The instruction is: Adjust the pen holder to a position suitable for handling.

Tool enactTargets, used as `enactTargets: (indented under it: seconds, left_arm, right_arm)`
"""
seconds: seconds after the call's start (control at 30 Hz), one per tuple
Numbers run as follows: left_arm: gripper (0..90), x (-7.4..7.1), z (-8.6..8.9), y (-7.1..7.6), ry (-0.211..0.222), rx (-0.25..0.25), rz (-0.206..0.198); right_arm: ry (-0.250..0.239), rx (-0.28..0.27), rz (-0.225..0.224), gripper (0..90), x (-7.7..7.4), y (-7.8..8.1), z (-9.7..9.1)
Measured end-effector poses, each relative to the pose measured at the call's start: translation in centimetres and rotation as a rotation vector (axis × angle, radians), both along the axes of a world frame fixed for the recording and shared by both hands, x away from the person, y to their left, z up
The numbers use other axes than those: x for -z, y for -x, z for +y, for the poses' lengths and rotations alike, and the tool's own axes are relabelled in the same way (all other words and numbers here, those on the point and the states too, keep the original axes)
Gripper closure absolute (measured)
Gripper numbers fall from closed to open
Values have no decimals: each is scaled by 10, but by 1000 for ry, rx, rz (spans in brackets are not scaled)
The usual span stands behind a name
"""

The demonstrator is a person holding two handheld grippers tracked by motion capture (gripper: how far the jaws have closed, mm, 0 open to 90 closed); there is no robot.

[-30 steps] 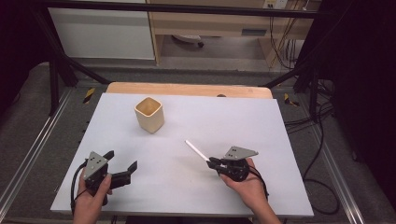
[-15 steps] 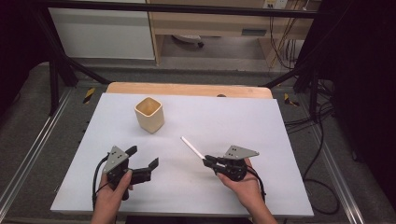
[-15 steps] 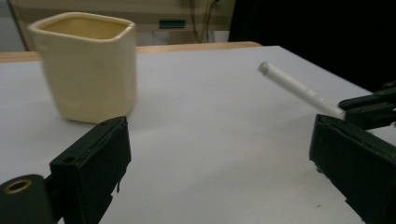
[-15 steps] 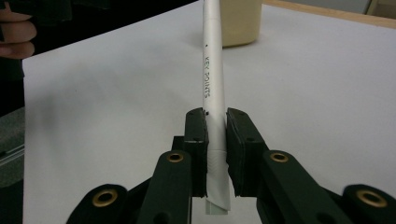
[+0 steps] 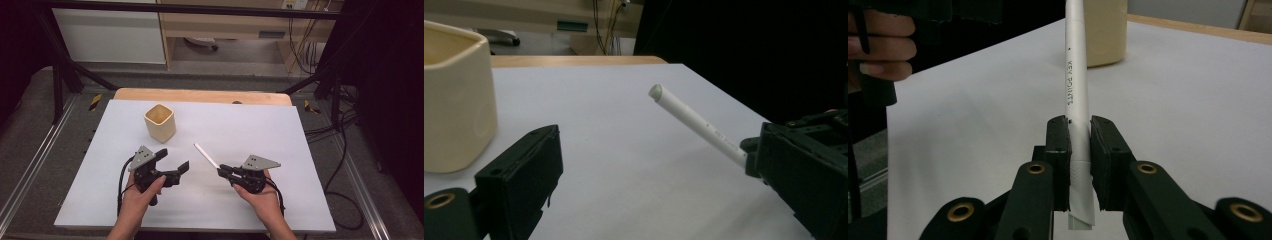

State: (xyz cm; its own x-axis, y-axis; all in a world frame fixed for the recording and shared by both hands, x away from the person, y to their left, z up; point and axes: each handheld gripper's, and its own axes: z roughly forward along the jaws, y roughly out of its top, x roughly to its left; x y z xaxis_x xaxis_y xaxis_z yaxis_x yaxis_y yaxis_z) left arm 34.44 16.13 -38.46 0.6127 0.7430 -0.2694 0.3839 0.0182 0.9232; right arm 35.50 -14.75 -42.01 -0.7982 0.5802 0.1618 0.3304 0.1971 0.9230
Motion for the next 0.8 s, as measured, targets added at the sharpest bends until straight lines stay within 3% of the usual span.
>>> enactTargets:
  seconds: [0.17,0.47,0.67,0.8]
  left_arm:
    - [39,-4,-14,0,2,12,-13]
    - [48,1,-24,-10,95,33,63]
    - [50,1,-27,-11,144,52,85]
    - [51,3,-30,-12,154,62,85]
  right_arm:
    - [-18,-1,-1,790,-2,1,1]
    - [-58,9,-10,789,-4,3,0]
    - [-73,6,-20,789,-5,5,1]
    - [-91,4,-23,789,-6,5,0]
